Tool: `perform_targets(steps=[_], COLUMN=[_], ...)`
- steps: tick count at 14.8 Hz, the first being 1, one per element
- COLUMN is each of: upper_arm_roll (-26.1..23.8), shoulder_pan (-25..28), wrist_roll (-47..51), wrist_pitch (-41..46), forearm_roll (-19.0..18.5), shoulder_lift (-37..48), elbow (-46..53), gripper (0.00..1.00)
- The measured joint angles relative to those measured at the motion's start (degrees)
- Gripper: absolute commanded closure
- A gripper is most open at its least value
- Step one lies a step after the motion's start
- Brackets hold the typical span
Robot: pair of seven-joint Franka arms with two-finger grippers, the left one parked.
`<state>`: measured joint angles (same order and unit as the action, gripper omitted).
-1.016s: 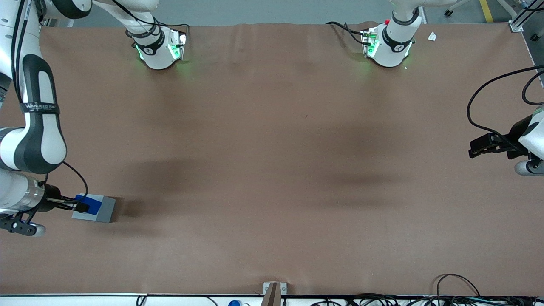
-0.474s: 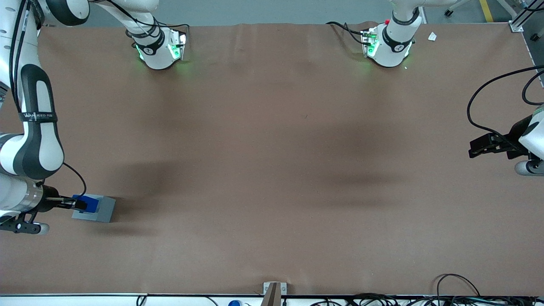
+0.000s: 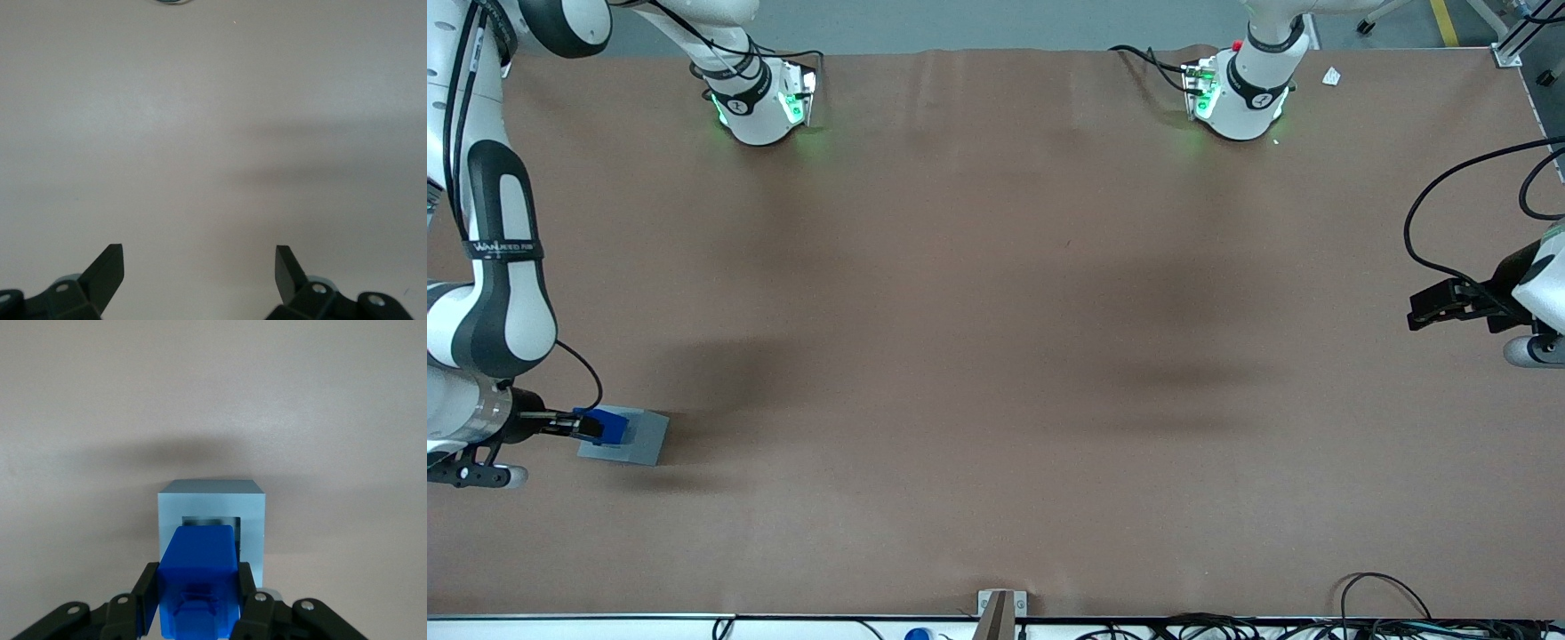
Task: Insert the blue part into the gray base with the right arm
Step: 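Lower the blue cube into the gray base recess and press down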
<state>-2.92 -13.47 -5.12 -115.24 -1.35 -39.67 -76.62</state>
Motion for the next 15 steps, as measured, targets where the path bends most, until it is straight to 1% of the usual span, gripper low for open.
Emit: perform_targets(steps=[13,14,15], upper_arm_roll=[0.0,0.0,0.0], shoulder_pan=[-0.1,-0.1,-0.1], wrist_roll=[-0.1,-0.1,-0.1], wrist_pitch=[-1.2,-1.2,-1.2], forearm_roll=[0.0,0.0,0.0], shoulder_lift=[-1.8,-2.0,-2.4], elbow=[0.1,0.3,0.7], gripper=[0.99,0.94,0.78])
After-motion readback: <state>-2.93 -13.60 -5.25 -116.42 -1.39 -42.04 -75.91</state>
